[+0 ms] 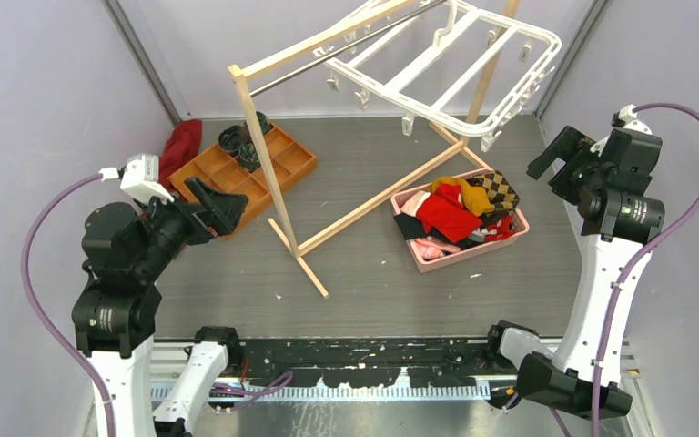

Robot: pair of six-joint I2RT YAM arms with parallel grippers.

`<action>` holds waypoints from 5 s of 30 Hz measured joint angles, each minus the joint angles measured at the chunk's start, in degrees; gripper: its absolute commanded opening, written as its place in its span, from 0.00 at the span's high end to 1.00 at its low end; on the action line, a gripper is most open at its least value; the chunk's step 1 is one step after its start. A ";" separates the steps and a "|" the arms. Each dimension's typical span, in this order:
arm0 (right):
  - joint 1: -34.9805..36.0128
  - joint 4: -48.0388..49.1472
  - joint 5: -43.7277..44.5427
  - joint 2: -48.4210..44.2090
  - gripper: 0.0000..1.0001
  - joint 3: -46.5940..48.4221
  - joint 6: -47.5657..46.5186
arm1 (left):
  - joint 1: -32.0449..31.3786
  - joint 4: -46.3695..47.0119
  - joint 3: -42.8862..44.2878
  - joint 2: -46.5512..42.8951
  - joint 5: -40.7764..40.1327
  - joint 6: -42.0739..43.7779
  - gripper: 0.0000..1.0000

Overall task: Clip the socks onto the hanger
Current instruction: Pick up the sock from the bin.

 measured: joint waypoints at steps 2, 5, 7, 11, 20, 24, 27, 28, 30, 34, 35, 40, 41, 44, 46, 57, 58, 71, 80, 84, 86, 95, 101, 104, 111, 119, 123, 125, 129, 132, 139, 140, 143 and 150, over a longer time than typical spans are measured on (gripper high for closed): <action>-0.09 -0.39 -0.04 0.02 0.00 0.00 0.50 | -0.09 -0.17 1.01 -0.59 0.35 -0.37 0.00; -0.09 -0.68 -0.46 0.00 0.00 0.00 0.83 | -0.20 -0.37 1.36 -1.60 0.96 -1.33 0.00; -0.09 -0.57 -0.92 -0.04 0.00 -0.04 0.79 | -0.22 -0.50 1.27 -2.34 1.57 -2.10 0.00; -0.11 1.05 -3.10 -2.16 0.00 -2.14 0.22 | -0.26 -0.46 0.22 -4.13 3.37 -3.54 0.00; -0.35 4.55 -25.66 -13.46 0.00 -14.16 -15.82 | -0.31 2.95 -6.80 -6.73 13.88 -8.15 0.00; -0.35 -0.72 -33.31 -12.81 0.00 -14.16 -27.17 | -0.31 6.73 -11.13 -7.89 19.17 -11.13 0.00; -0.35 -6.75 -38.12 -9.90 0.00 -14.14 -35.74 | -0.31 11.32 -15.32 -9.84 23.19 -14.21 0.00; -0.35 -7.87 -39.01 -9.25 0.00 -14.14 -37.24 | -0.31 12.17 -16.17 -10.29 23.96 -14.97 0.00; -0.35 -9.57 -40.50 -7.30 0.00 -14.14 -39.95 | -0.31 14.03 -18.08 -11.41 25.66 -16.37 0.00; -0.35 -10.69 -40.94 -4.02 0.00 -14.05 -41.00 | -0.31 16.76 -21.31 -13.29 27.87 -17.84 0.00; -0.35 -10.88 -40.57 -3.45 0.00 -13.84 -40.76 | -0.31 17.73 -22.47 -13.79 28.37 -18.21 0.00; -0.35 -10.16 -37.55 -2.58 0.09 -13.03 -36.15 | -0.31 22.73 -28.50 -14.36 30.45 -20.98 0.00; -0.35 -9.81 -37.11 -2.56 0.12 -13.03 -34.97 | -0.31 23.39 -29.31 -13.99 30.75 -21.24 0.00; -0.35 -8.04 -36.87 -2.40 0.18 -13.38 -32.50 | -0.61 25.14 -30.25 -13.38 30.93 -21.44 0.00; -0.35 -6.49 -37.13 -2.25 0.22 -14.47 -32.04 | -0.98 26.69 -30.88 -13.60 31.30 -21.84 0.01; -0.24 -4.68 -45.22 -1.05 0.28 -27.74 -58.18 | -1.31 29.38 -35.76 -15.50 31.71 -22.34 0.02; 0.00 -3.93 -45.70 0.13 0.31 -27.61 -60.22 | -1.31 29.51 -35.78 -15.23 31.71 -22.34 0.02; 7.93 7.30 -41.24 8.31 0.38 -28.65 -64.94 | -1.31 36.39 -38.36 -12.22 31.21 -23.78 0.03; 9.29 12.37 -37.35 10.97 0.61 -29.33 -62.34 | -1.33 40.39 -40.04 -12.28 30.62 -25.99 0.03; 9.94 11.93 -36.89 11.61 0.87 -30.36 -62.45 | -1.33 41.00 -40.04 -12.50 30.69 -26.71 0.04; 10.14 11.19 -37.11 11.52 0.96 -30.40 -61.92 | -1.38 41.20 -40.04 -12.61 30.77 -26.80 0.05; 7.45 10.51 -38.27 6.23 0.99 -27.96 -51.87 | -2.75 41.20 -38.14 -11.08 32.33 -26.32 0.13; 4.07 6.99 -39.32 4.79 0.99 -20.63 -46.93 | -16.06 40.28 -32.83 -5.66 30.05 -21.55 0.13; 4.02 4.70 -39.67 4.61 0.99 -17.77 -45.86 | -31.01 38.62 -29.99 -1.99 24.44 -17.03 0.11; 3.43 1.86 -39.45 2.86 0.99 -17.14 -42.71 | -59.23 36.22 -24.22 9.07 7.13 -6.47 0.11; 2.91 1.25 -40.76 -0.57 0.99 -14.12 -34.73 | -65.00 48.19 -24.96 24.06 -5.38 -3.69 0.13; 2.91 1.29 -41.33 -3.17 0.99 -13.09 -30.34 | -66.77 59.39 -29.09 27.39 -8.26 0.09 0.13; 2.91 1.86 -41.05 -3.87 0.99 -12.76 -28.00 | -67.10 63.08 -30.29 28.13 -8.98 2.40 0.12; 2.80 4.37 -37.48 -4.24 0.99 -12.76 -23.52 | -67.17 67.19 -31.26 28.22 -10.78 7.10 0.12; 2.38 5.95 -36.11 -4.26 0.99 -12.41 -21.27 | -67.19 68.59 -31.65 27.52 -12.04 9.64 0.13; 2.25 8.17 -35.76 -4.94 0.99 -8.55 -18.47 | -67.19 69.85 -34.86 24.52 -15.23 13.09 0.14; 2.25 8.83 -35.71 -5.27 0.99 -8.26 -18.03 | -67.19 69.83 -35.17 24.35 -15.56 13.49 0.15; 2.25 10.01 -35.26 -5.92 0.99 -8.17 -16.90 | -67.19 69.83 -35.47 24.26 -16.41 14.05 0.16; 2.25 12.63 -34.32 -5.62 0.99 -11.45 -14.03 | -67.19 69.85 -35.50 24.26 -17.90 14.36 0.19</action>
